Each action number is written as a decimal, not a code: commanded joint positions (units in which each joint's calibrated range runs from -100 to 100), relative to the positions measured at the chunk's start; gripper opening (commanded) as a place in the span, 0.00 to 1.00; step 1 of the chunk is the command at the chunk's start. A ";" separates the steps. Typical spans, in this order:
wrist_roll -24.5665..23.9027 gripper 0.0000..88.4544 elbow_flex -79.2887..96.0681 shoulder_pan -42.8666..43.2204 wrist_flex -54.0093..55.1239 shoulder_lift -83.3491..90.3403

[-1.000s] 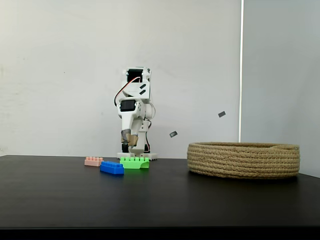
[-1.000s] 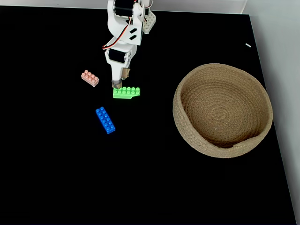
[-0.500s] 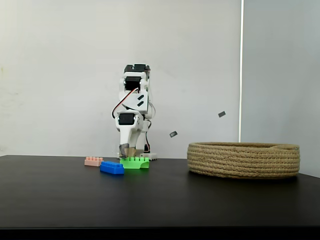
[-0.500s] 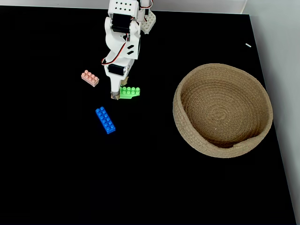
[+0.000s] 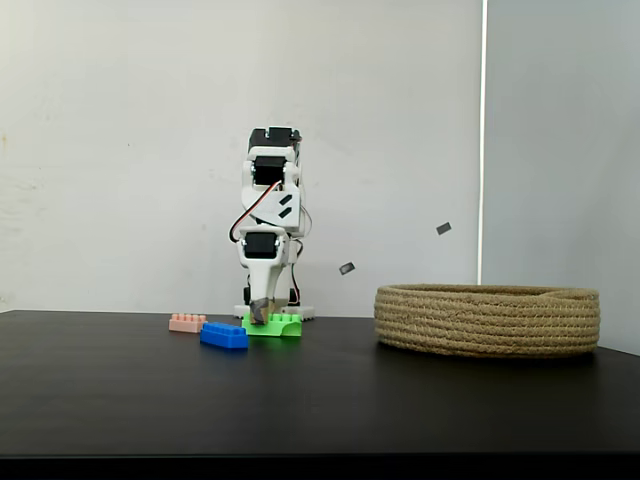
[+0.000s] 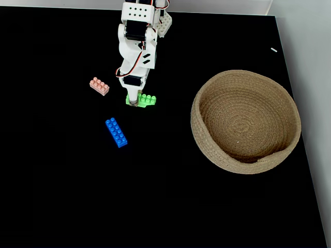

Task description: Place the lego blocks in the tray

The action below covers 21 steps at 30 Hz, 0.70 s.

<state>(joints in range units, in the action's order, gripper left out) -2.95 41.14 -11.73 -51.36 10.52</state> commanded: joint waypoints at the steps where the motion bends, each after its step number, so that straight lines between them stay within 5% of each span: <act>1: 0.24 0.00 -2.61 1.01 -3.41 5.13; 12: -5.67 0.00 -8.90 13.70 -23.82 19.32; 21: -11.04 0.00 -22.67 24.75 -23.07 22.59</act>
<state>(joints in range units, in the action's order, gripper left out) -12.19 26.03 9.04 -75.64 29.26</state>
